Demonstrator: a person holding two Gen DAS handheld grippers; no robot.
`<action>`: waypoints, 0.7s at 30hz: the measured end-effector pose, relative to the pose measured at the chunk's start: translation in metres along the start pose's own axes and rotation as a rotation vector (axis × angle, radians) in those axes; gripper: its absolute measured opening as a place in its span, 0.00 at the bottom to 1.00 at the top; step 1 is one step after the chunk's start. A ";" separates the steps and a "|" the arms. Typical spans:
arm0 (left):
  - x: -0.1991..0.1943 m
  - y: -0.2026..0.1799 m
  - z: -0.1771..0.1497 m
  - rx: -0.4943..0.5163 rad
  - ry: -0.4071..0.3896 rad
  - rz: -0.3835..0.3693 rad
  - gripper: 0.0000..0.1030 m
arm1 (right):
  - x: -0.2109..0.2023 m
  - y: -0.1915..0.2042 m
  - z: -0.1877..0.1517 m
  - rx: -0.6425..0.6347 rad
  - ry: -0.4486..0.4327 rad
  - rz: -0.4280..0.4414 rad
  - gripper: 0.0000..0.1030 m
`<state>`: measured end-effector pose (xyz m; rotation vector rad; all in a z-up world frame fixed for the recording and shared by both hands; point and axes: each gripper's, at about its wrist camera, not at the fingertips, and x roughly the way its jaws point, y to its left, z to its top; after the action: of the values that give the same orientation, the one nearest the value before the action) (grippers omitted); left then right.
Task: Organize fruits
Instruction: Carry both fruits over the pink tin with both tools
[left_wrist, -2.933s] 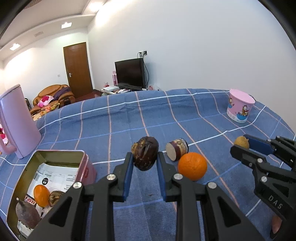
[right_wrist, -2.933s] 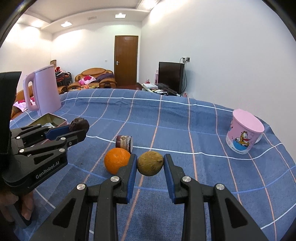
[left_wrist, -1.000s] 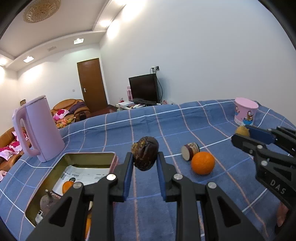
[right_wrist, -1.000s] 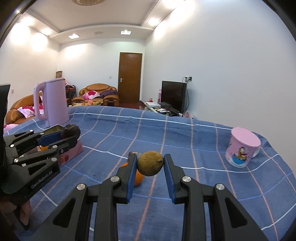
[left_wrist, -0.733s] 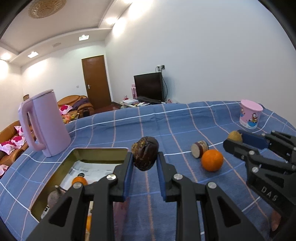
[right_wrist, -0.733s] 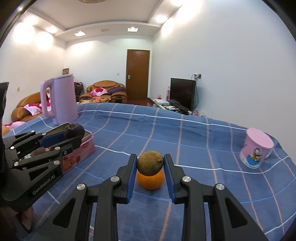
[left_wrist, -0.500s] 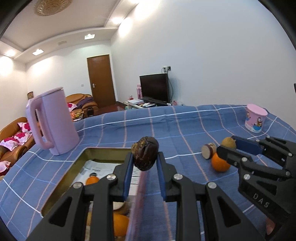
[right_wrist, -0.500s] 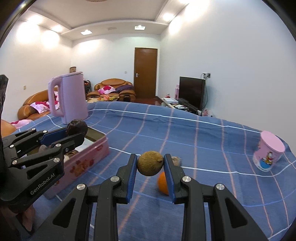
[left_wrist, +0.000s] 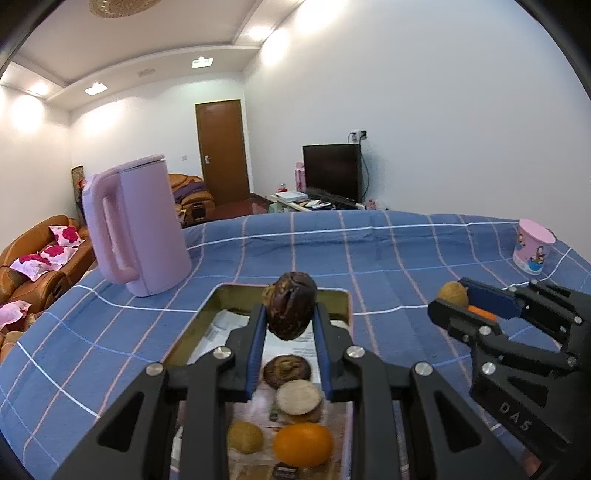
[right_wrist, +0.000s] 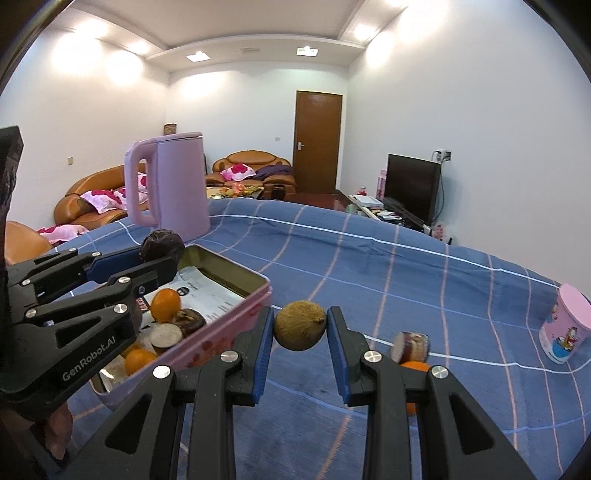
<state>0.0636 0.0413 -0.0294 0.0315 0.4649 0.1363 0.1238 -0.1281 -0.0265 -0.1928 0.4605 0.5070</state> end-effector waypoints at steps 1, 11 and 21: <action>0.001 0.003 0.000 -0.004 0.003 0.005 0.26 | 0.001 0.003 0.001 -0.003 -0.001 0.007 0.30; 0.007 0.027 -0.001 -0.027 0.028 0.043 0.26 | 0.014 0.025 0.011 -0.031 -0.004 0.050 0.30; 0.016 0.047 0.000 -0.047 0.054 0.080 0.26 | 0.025 0.044 0.020 -0.058 -0.004 0.085 0.30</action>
<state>0.0720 0.0901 -0.0341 0.0007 0.5143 0.2269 0.1284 -0.0739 -0.0238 -0.2283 0.4522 0.6038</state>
